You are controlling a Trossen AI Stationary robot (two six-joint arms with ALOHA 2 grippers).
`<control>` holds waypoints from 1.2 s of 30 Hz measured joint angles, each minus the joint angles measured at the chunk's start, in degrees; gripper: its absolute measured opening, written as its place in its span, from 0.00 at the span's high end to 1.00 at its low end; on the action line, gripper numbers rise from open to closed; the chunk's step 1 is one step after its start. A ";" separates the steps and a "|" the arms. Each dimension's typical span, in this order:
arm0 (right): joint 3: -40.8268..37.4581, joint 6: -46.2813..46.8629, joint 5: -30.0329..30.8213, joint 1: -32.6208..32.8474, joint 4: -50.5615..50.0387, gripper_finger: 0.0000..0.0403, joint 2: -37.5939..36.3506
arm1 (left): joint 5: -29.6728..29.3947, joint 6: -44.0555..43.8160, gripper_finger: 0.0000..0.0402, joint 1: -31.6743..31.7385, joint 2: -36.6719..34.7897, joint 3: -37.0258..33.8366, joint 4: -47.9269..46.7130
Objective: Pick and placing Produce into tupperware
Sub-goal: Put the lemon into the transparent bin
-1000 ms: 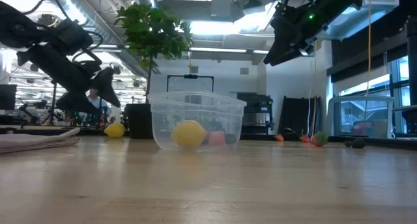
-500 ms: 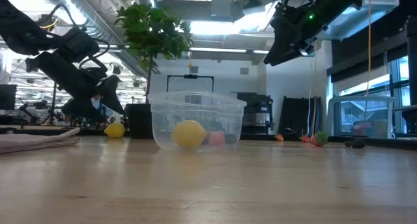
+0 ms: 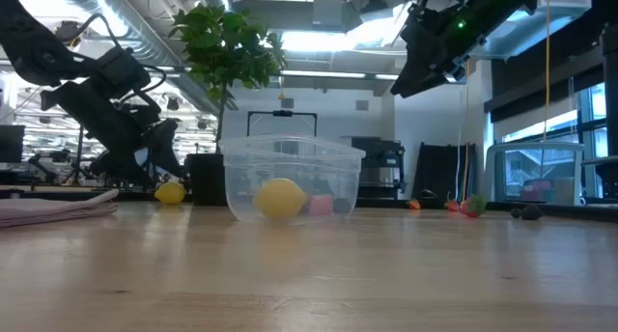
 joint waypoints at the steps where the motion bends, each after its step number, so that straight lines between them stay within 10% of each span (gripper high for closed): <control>1: 0.00 0.00 0.02 -0.01 0.09 0.51 0.00 | -0.35 0.04 0.14 -0.09 0.09 0.00 -0.01; 36: 0.00 1.68 0.00 0.01 0.87 0.51 -0.02 | 0.05 2.97 0.14 -1.09 0.39 0.00 0.86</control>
